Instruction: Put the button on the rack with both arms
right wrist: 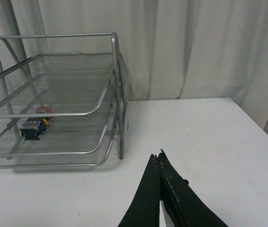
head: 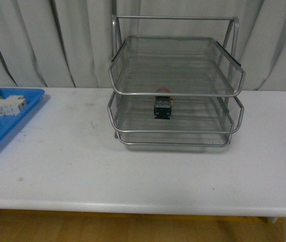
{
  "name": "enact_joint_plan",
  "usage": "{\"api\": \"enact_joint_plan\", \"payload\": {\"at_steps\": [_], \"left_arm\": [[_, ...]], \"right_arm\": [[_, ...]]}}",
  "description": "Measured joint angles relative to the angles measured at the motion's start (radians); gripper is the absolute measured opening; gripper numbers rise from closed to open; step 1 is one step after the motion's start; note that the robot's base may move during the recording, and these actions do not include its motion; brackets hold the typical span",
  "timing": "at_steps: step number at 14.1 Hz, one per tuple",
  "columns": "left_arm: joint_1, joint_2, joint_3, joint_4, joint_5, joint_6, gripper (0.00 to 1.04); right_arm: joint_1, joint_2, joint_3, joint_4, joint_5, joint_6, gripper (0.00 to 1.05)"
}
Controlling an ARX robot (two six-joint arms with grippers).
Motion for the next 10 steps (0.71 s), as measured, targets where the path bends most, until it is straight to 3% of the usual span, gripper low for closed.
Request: {"api": "enact_joint_plan", "payload": {"at_steps": [2, 10], "left_arm": [[0.000, 0.000, 0.000, 0.000, 0.000, 0.000, 0.98], [0.000, 0.000, 0.000, 0.000, 0.000, 0.000, 0.98]], "right_arm": [[-0.093, -0.108, -0.016, -0.106, -0.090, 0.000, 0.02], [-0.096, -0.464, -0.016, -0.433, -0.099, 0.000, 0.02]]}}
